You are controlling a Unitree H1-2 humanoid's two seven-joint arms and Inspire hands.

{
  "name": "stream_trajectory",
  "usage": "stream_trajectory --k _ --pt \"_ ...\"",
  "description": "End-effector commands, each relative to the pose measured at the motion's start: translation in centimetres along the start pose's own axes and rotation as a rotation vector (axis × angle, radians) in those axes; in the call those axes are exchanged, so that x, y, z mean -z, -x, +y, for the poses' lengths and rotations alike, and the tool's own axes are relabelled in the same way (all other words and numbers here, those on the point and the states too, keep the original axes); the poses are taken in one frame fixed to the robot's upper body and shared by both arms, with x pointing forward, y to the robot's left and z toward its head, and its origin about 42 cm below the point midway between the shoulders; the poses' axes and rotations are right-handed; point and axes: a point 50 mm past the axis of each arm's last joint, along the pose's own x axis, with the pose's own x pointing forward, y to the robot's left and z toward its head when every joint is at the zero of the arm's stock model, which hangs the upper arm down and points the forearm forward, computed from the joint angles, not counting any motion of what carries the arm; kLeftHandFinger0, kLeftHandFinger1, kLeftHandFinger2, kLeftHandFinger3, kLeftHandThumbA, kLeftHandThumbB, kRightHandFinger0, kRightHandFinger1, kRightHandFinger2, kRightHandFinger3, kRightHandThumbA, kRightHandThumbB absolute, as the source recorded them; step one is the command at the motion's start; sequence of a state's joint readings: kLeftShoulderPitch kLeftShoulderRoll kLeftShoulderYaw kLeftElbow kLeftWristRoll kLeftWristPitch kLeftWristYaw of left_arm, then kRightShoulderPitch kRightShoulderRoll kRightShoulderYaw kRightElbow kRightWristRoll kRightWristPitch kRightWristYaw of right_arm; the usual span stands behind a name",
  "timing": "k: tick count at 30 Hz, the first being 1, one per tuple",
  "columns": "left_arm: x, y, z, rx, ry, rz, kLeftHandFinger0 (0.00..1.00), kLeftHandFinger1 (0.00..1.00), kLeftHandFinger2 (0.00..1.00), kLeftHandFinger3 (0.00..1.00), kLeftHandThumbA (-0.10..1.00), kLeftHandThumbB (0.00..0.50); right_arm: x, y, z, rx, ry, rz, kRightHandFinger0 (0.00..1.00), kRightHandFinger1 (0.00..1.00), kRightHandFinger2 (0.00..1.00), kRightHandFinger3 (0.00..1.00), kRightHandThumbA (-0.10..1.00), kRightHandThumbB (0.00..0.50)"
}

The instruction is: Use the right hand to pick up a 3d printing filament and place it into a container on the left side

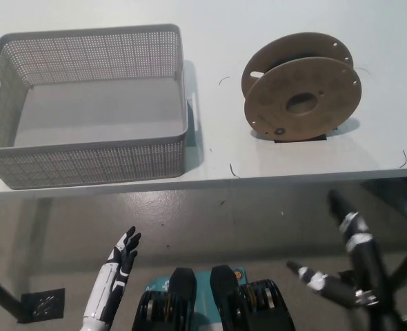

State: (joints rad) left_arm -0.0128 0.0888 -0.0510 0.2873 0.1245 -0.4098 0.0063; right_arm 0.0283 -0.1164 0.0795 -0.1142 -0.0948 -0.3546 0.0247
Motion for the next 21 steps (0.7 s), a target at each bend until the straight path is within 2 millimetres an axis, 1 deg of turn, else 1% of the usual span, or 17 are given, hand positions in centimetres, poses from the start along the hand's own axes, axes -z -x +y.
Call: stream_trajectory --k 1,2,3,5,7,8,9,10,11,12,13,14,16,17,19,20,21 --pt "-1.5 -0.6 0.5 -0.002 -0.035 -0.107 1.00 1.00 1.00 1.00 1.00 0.198 -7.1 -4.3 -5.0 -0.104 0.222 -0.153 1.00 1.00 1.00 1.00 1.00 0.350" --pt "-1.6 -0.6 0.5 -0.001 -0.040 -0.108 1.00 1.00 1.00 1.00 1.00 0.198 -8.2 -5.1 -5.8 -0.124 0.237 -0.160 1.00 1.00 1.00 1.00 1.00 0.356" --pt "-1.6 -0.7 0.5 -0.001 -0.038 -0.109 1.00 1.00 1.00 1.00 1.00 0.201 -9.0 -5.8 -6.5 -0.129 0.239 -0.152 1.00 1.00 1.00 1.00 1.00 0.399" --pt "-1.6 -0.6 0.5 0.001 -0.028 -0.108 1.00 1.00 1.00 1.00 1.00 0.199 -11.2 -8.0 -8.9 -0.155 0.287 -0.173 1.00 1.00 1.00 1.00 1.00 0.400" --pt "-1.6 -0.7 0.6 0.000 -0.029 -0.108 1.00 1.00 1.00 1.00 1.00 0.199 -12.9 -10.1 -10.6 -0.171 0.349 -0.174 1.00 1.00 1.00 1.00 1.00 0.442" --pt "-1.5 -0.7 0.6 -0.001 -0.034 -0.108 1.00 1.00 1.00 1.00 1.00 0.198 -14.0 -11.2 -11.7 -0.179 0.414 -0.168 1.00 1.00 1.00 1.00 1.00 0.477" --pt "-1.5 -0.7 0.6 -0.002 -0.038 -0.107 1.00 1.00 1.00 1.00 1.00 0.198 -14.7 -12.0 -12.3 -0.185 0.445 -0.158 1.00 1.00 1.00 1.00 1.00 0.485" --pt "-1.5 -0.7 0.7 -0.001 -0.042 -0.107 1.00 1.00 1.00 1.00 1.00 0.182 -15.7 -13.2 -13.1 -0.204 0.450 -0.152 1.00 1.00 1.00 1.00 1.00 0.484" --pt "-1.5 -0.8 0.7 -0.001 -0.039 -0.108 1.00 1.00 1.00 1.00 1.00 0.181 -16.7 -14.6 -13.7 -0.220 0.458 -0.155 1.00 1.00 1.00 1.00 1.00 0.464" --pt "-1.6 -0.9 0.7 -0.001 -0.032 -0.109 1.00 1.00 1.00 1.00 1.00 0.187 -17.9 -16.0 -14.3 -0.237 0.481 -0.160 1.00 1.00 1.00 1.00 1.00 0.461" --pt "-1.5 -1.0 0.7 0.002 -0.032 -0.109 1.00 1.00 1.00 1.00 1.00 0.206 -19.0 -17.6 -14.7 -0.242 0.508 -0.147 1.00 1.00 1.00 1.00 1.00 0.443" --pt "-1.5 -1.0 0.7 0.003 -0.034 -0.109 1.00 1.00 1.00 1.00 1.00 0.220 -19.8 -18.6 -14.9 -0.243 0.536 -0.137 1.00 1.00 1.00 1.00 1.00 0.418" --pt "-1.6 -1.0 0.6 0.006 -0.037 -0.108 1.00 1.00 1.00 1.00 1.00 0.232 -21.4 -20.7 -15.2 -0.261 0.608 -0.125 1.00 1.00 1.00 1.00 1.00 0.396" --pt "-1.7 -1.1 0.7 0.011 -0.036 -0.113 1.00 1.00 1.00 1.00 1.00 0.222 -22.2 -22.5 -15.5 -0.268 0.631 -0.106 1.00 1.00 1.00 1.00 1.00 0.414" --pt "-1.7 -1.2 0.7 0.014 -0.034 -0.116 1.00 1.00 1.00 1.00 1.00 0.217 -23.0 -24.3 -15.9 -0.285 0.648 -0.074 1.00 1.00 1.00 1.00 1.00 0.415" --pt "-1.7 -1.1 0.7 0.015 -0.038 -0.116 1.00 1.00 1.00 1.00 1.00 0.208 -23.5 -25.7 -16.1 -0.296 0.677 -0.038 1.00 1.00 1.00 1.00 1.00 0.422" --pt "-1.7 -1.1 0.7 0.015 -0.041 -0.117 1.00 1.00 1.00 1.00 1.00 0.208 -23.7 -26.2 -16.2 -0.298 0.687 -0.024 1.00 1.00 1.00 1.00 1.00 0.422"
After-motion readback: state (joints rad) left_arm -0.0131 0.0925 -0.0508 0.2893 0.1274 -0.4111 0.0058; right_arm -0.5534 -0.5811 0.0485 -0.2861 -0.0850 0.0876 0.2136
